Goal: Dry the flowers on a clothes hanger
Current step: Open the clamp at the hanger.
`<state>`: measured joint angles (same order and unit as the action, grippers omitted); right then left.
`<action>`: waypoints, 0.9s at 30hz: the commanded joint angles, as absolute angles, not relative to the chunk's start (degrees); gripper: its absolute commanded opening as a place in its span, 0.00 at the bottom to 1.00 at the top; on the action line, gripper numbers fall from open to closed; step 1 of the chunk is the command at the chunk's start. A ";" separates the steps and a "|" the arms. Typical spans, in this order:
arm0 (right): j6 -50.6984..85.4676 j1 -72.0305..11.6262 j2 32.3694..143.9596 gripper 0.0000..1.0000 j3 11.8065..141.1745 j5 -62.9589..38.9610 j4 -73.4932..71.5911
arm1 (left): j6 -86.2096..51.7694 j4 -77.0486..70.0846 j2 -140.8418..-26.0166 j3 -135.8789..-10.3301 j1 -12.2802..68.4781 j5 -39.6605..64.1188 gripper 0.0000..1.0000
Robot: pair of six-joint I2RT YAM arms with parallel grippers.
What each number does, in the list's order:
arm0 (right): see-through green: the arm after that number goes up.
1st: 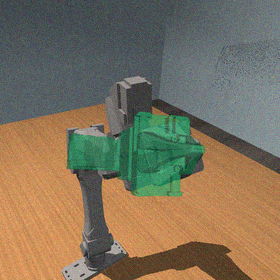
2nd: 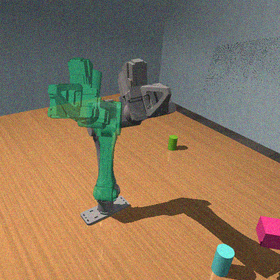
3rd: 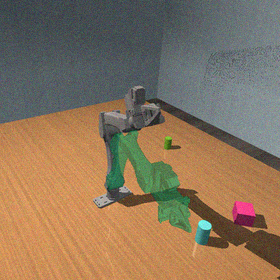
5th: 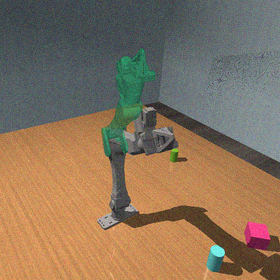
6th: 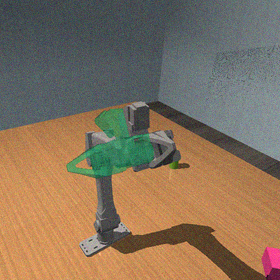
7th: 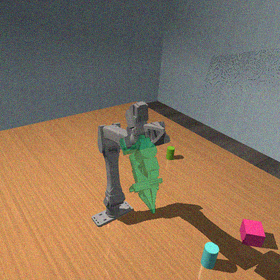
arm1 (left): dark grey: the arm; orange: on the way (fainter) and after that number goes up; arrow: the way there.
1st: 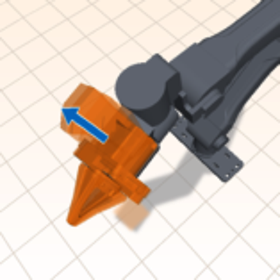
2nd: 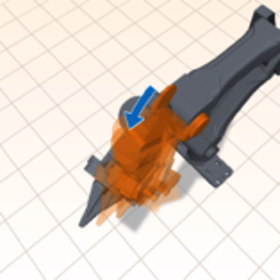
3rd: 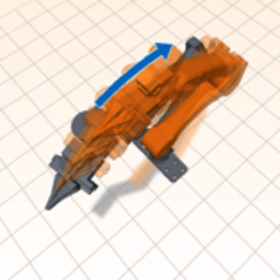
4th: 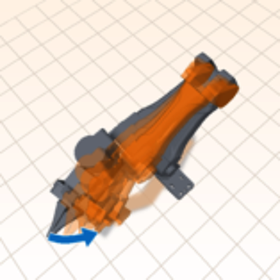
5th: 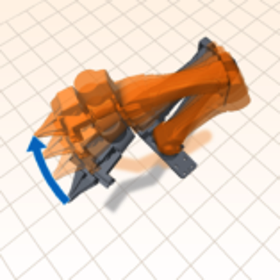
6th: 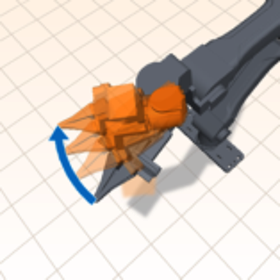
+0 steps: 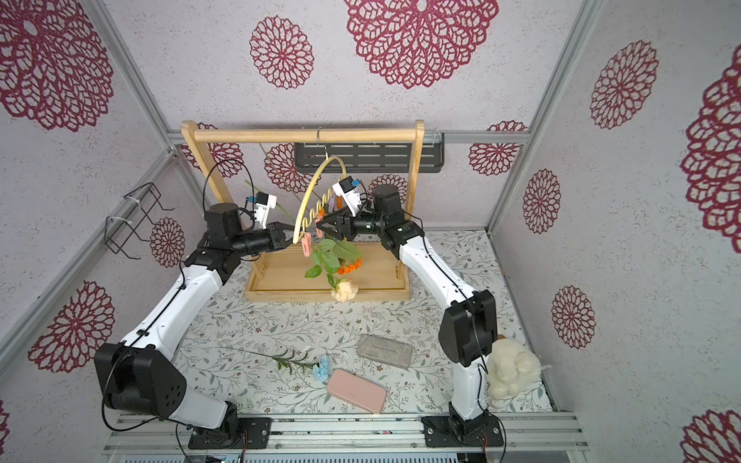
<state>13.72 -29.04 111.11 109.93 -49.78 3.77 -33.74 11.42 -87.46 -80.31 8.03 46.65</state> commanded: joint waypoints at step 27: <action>14.63 -29.40 111.33 0.47 113.29 -51.31 3.97 | -33.95 10.10 -89.18 -83.83 7.14 49.19 0.00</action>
<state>14.63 -29.41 112.25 111.66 -51.09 4.69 -34.33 10.68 -88.55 -82.39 7.70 48.56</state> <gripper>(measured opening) 0.467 0.051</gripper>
